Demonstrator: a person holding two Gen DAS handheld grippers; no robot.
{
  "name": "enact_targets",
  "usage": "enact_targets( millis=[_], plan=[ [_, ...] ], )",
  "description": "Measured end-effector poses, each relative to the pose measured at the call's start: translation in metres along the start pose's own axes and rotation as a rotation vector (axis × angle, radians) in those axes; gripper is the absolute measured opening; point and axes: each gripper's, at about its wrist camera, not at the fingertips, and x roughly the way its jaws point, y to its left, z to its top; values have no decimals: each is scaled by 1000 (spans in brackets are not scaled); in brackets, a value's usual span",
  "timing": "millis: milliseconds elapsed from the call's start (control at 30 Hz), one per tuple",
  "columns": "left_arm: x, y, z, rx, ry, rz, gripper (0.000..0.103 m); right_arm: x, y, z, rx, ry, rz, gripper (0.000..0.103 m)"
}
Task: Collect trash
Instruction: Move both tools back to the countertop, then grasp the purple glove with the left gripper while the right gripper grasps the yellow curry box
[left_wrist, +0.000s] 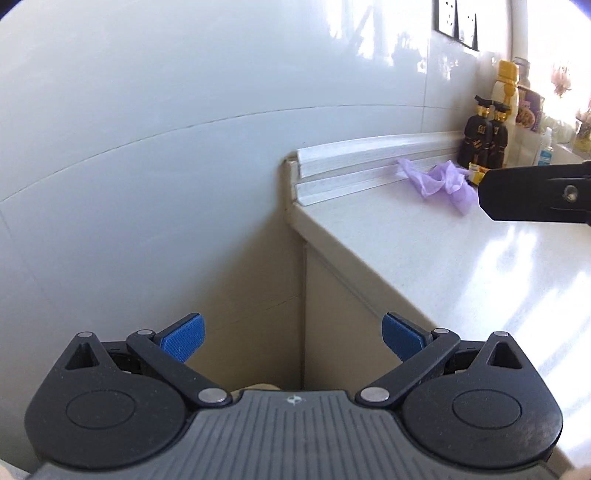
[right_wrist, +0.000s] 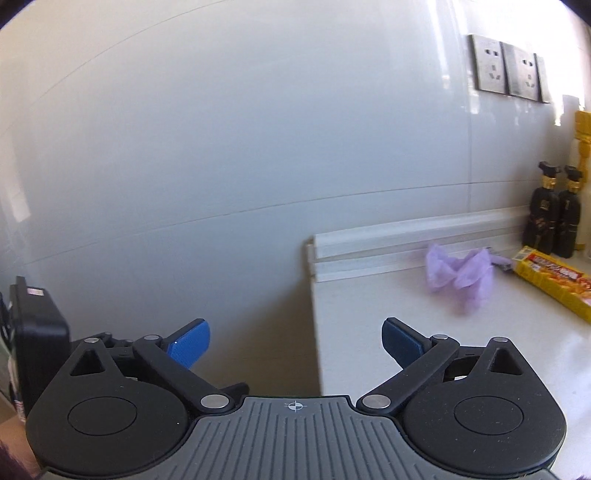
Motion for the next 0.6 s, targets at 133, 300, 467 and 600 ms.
enact_targets(
  millis=[133,300,467,600],
  plan=[
    [25,-26,19,24,1,-50,103,20,-64,9,20,-17,-96,101],
    [57,-61,43,88,-11,-120,102,42,-143,8,25,-4,-196,101],
    [85,-90,65,144,-28,-173,103,51,-200,1,-12,21,-216,101],
    [105,-108,81,177,-27,-200,102,59,-229,-1,-54,38,-253,101]
  ],
)
